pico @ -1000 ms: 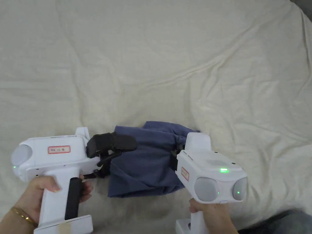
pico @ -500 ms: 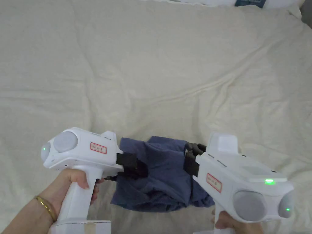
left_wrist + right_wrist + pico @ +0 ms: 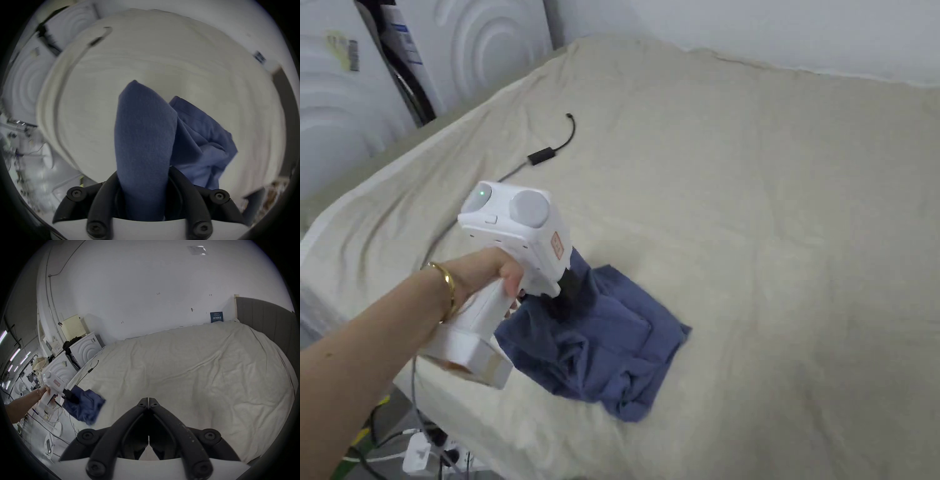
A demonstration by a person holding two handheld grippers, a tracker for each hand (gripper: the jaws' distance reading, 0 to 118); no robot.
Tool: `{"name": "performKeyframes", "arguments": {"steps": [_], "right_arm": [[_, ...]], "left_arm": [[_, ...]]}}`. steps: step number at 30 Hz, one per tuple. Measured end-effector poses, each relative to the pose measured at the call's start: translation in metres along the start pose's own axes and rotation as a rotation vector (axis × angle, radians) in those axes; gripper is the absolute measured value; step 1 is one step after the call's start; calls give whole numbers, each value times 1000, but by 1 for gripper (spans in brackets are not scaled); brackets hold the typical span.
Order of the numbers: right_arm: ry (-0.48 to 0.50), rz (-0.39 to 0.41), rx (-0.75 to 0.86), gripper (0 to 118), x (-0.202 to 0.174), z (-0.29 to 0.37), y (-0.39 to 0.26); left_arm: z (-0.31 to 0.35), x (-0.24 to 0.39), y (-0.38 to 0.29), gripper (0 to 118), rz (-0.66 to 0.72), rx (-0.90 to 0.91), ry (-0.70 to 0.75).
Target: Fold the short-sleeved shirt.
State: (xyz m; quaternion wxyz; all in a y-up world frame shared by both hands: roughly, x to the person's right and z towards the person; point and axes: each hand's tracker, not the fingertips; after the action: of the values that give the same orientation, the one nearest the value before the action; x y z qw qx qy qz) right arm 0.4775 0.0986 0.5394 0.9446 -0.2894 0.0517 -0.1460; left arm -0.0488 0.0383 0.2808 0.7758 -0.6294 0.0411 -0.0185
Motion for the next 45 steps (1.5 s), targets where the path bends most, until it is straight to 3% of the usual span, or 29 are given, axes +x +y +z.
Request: {"name": "performKeyframes", "arguments": {"steps": [4, 5, 7, 8, 9, 10, 13, 16, 17, 19, 25, 31, 34, 37, 40, 45], "right_arm": [[-17, -23, -42, 1, -8, -19, -3], [-18, -26, -52, 1, -9, -24, -4], [-19, -41, -71, 1, -9, -35, -5], [-27, -45, -79, 1, -10, -39, -6], [-28, -45, -88, 1, -11, -43, -7], [-29, -39, -101, 1, -11, -46, -7], [-38, -15, -121, 1, -12, -51, -8], [-46, -6, -113, 1, -8, -49, -4], [-49, -3, -105, 1, -9, -47, -3], [-56, 23, -69, 1, -8, -38, 4], [-101, 76, 103, 1, -5, 8, 35], [-186, 137, 267, 1, 5, 60, 61], [-219, 166, 331, 1, 10, 85, 69], [-271, 198, 370, 1, 15, 111, 77], [-247, 172, 382, 1, 21, 124, 70], [-356, 232, 416, 1, 26, 131, 49]], "left_arm": [[-17, -56, 37, 23, 71, 44, 225], [-21, -63, 43, 28, 73, 65, 280], [-27, -79, 53, 46, 58, 160, 380], [-32, -84, 57, 68, 63, 196, 423], [-35, -84, 60, 81, 77, 214, 491], [-37, -86, 62, 86, 94, 245, 541], [-30, -80, 58, 76, 98, 301, 642], [-8, -61, 56, 8, 46, 486, 687], [3, -51, 54, 0, 35, 547, 695], [40, -23, 42, 0, 49, 701, 633], [152, 74, -6, 0, 127, 1061, 202], [214, 184, -92, 0, 72, 1308, -106], [228, 226, -128, 0, 17, 1360, -196], [227, 263, -156, 0, -90, 1379, -168], [219, 283, -182, 0, -110, 1337, -286], [198, 295, -206, 0, -109, 1294, -283]]}}
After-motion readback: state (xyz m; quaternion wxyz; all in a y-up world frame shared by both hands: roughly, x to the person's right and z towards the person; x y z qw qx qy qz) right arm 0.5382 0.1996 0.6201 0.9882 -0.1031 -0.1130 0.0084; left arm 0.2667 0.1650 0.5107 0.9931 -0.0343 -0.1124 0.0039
